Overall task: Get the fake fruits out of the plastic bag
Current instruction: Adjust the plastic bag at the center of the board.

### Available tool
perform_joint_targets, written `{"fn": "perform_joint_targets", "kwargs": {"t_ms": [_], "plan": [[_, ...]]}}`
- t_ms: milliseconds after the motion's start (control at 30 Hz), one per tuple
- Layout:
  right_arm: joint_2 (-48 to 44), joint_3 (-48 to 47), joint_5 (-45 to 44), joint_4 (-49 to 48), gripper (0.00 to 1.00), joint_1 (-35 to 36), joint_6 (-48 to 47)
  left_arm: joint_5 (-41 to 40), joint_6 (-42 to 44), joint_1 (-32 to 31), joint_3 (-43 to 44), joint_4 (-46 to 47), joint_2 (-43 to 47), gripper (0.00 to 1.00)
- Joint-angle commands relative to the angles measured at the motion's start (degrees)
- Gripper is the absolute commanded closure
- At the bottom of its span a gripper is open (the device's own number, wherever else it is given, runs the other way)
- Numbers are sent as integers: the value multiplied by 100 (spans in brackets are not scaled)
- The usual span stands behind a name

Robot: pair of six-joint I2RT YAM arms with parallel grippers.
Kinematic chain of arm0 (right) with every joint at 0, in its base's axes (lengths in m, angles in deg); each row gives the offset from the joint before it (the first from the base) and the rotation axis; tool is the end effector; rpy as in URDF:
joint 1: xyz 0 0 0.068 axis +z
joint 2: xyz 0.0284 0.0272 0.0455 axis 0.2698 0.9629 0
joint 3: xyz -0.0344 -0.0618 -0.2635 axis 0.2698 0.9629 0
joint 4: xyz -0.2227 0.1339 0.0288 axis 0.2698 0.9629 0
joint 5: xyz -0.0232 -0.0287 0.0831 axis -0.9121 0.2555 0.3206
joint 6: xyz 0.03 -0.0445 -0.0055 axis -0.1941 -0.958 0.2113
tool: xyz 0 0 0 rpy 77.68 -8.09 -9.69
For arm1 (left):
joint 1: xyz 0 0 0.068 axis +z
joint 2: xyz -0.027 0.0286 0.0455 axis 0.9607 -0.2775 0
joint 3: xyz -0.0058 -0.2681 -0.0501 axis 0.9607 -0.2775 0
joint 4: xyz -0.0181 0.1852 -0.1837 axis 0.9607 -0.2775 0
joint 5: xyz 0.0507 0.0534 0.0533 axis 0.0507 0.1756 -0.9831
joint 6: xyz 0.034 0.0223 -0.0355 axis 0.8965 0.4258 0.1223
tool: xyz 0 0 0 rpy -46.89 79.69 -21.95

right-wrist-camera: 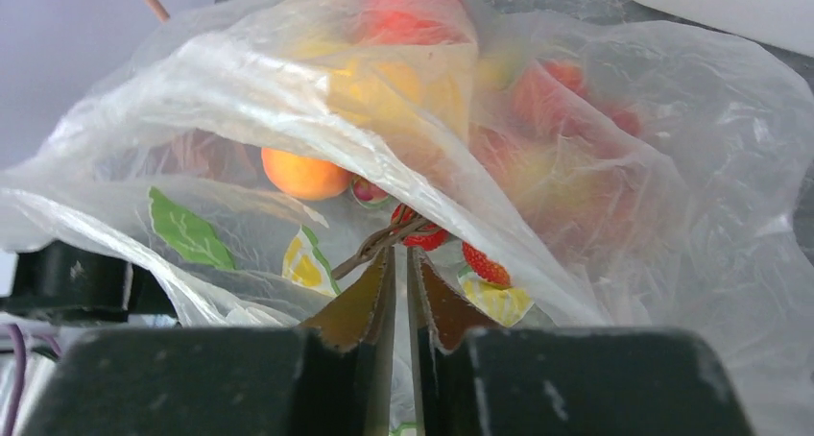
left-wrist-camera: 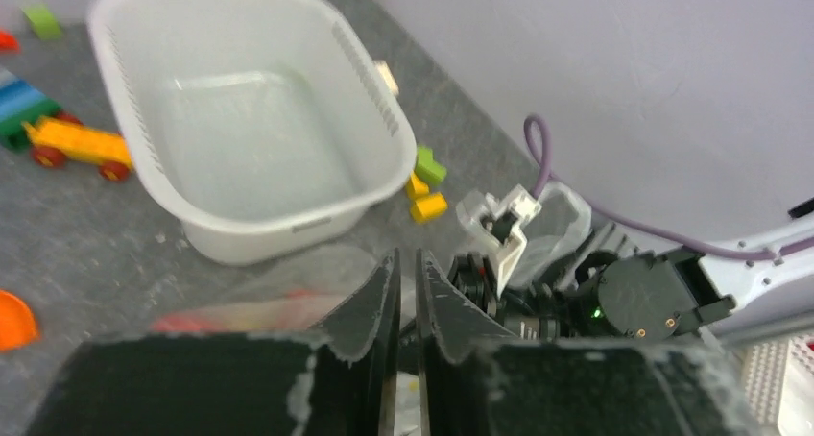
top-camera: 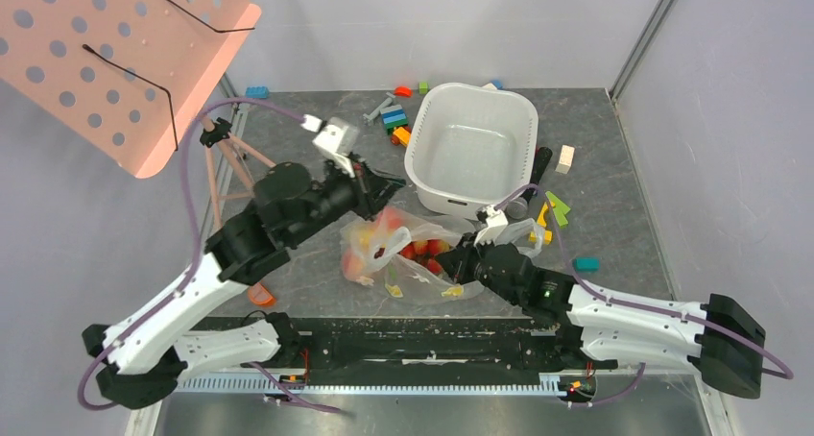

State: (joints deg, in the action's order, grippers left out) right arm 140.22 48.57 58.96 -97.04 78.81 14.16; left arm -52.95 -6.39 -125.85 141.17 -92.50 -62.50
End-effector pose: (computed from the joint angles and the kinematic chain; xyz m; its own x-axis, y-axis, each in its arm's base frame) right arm 0.1040 0.1809 0.2221 -0.5933 0.2245 -0.7730 -0.4308 0.7226 0.5405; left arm 0.1129 -0.1393 0.4473 -0.3048 -0.2114 -0.9287 0.6660 0.6497 -0.3665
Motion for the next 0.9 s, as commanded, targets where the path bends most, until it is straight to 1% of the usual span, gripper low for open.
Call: {"fn": "perform_joint_targets", "kwargs": {"t_ms": [0,33,167,300,433,533,633,867], "plan": [[-294,210,-620,-201,93,17,879,-57,-602,-430,170,-236,-531,94],[-330,262,-687,-210,94,13,985,-229,-645,-599,201,-242,-634,98],[-490,422,-871,-233,98,13,1257,-1060,-604,-1566,573,-519,-1334,98],[-647,521,-922,-255,99,12,1347,-1514,-833,-2001,911,-1009,-2001,98],[-795,625,-938,-262,99,13,1404,-1940,-1066,-2402,949,-1304,-2400,98],[-903,706,-946,-291,99,12,1432,-2467,-1260,-2606,860,-1598,-2594,98],[-945,730,-945,-297,99,13,1415,-2787,-1403,-2645,622,-1642,-2733,98],[-871,728,-831,-318,99,10,1338,-3094,-1418,-2644,358,-1441,-3068,98]]}}
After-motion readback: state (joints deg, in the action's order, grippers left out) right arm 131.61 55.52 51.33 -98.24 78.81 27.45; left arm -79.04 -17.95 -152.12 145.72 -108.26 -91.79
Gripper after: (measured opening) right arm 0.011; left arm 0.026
